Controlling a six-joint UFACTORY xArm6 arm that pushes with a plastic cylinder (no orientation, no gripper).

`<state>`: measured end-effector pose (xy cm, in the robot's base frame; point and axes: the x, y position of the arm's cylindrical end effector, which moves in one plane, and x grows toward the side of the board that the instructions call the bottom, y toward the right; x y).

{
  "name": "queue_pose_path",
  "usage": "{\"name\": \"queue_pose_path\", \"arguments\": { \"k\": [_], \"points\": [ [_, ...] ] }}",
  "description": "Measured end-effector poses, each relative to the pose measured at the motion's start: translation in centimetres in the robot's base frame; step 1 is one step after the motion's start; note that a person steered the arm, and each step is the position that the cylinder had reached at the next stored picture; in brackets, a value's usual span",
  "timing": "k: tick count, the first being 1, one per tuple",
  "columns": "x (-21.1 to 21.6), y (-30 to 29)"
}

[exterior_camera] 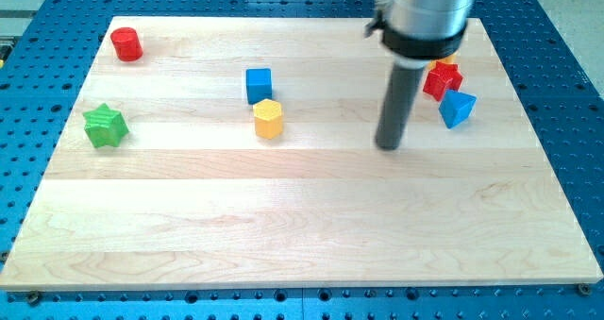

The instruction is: Move the yellow hexagon away from the blue cube

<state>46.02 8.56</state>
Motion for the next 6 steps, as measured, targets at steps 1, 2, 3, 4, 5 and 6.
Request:
{"name": "queue_pose_path", "arguments": {
  "k": [1, 2, 3, 4, 5, 6],
  "points": [
    [1.7, -5.9],
    [1.1, -11.5],
    [-1.8, -15.4],
    [-3.0, -19.4],
    [-5.5, -15.3],
    [-5.9, -8.3]
  ]
}}
